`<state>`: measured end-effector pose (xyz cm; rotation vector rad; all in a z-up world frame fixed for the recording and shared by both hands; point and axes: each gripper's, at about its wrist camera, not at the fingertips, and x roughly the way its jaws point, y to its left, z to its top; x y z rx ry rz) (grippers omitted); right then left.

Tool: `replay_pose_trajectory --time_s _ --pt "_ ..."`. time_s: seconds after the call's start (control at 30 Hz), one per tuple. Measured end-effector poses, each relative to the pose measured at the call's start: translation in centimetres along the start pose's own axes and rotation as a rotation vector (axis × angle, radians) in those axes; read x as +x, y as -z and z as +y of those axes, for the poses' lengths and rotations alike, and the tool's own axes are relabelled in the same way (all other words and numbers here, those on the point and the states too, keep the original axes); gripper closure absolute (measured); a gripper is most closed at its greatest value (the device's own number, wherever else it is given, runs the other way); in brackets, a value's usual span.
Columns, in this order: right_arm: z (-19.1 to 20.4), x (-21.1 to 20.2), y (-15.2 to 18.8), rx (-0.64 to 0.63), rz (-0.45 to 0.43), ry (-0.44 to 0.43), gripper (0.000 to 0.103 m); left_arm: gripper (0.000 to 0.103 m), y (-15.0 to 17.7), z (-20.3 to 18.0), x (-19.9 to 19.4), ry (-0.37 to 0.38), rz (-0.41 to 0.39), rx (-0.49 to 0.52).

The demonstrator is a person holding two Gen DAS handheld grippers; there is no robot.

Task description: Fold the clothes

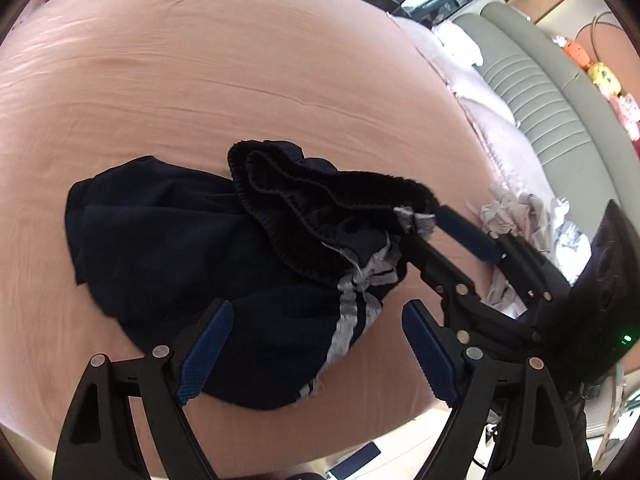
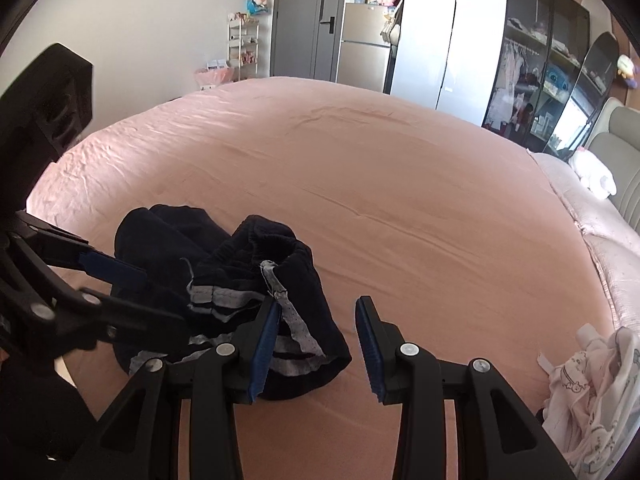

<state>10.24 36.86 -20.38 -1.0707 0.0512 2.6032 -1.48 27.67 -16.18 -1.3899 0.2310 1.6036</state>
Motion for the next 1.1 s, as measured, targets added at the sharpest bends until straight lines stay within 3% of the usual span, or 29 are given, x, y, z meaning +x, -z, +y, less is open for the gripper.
replay_pose_trajectory --time_s 0.23,0.4,0.47,0.7,0.97,1.07,1.1 --pt "-0.6 1.9 0.4 0.046 0.012 0.014 0.064 0.016 -1.8 1.5 2.3 -0.012 0.056 -0.01" --pt "-0.9 3.1 1.1 0.122 0.025 0.039 0.064 0.018 -1.1 0.3 3.0 -0.109 0.058 0.104" --pt "-1.1 3.3 1.5 0.163 0.022 0.049 0.064 0.018 -1.0 0.5 3.4 -0.103 0.073 0.106" --pt "-1.0 3.6 1.6 0.192 0.028 0.081 0.064 0.018 -0.7 3.6 2.9 0.028 0.097 -0.016" --pt "-0.9 3.0 0.6 0.2 0.001 0.079 0.064 0.017 -0.4 7.8 2.0 0.291 0.155 -0.291" --pt "-0.7 3.1 0.3 0.19 0.009 0.094 0.064 0.017 -0.3 8.3 2.1 0.432 0.182 -0.398" --pt "-0.7 3.1 0.2 0.196 0.009 0.098 0.064 0.017 -0.2 8.4 2.2 0.427 0.184 -0.399"
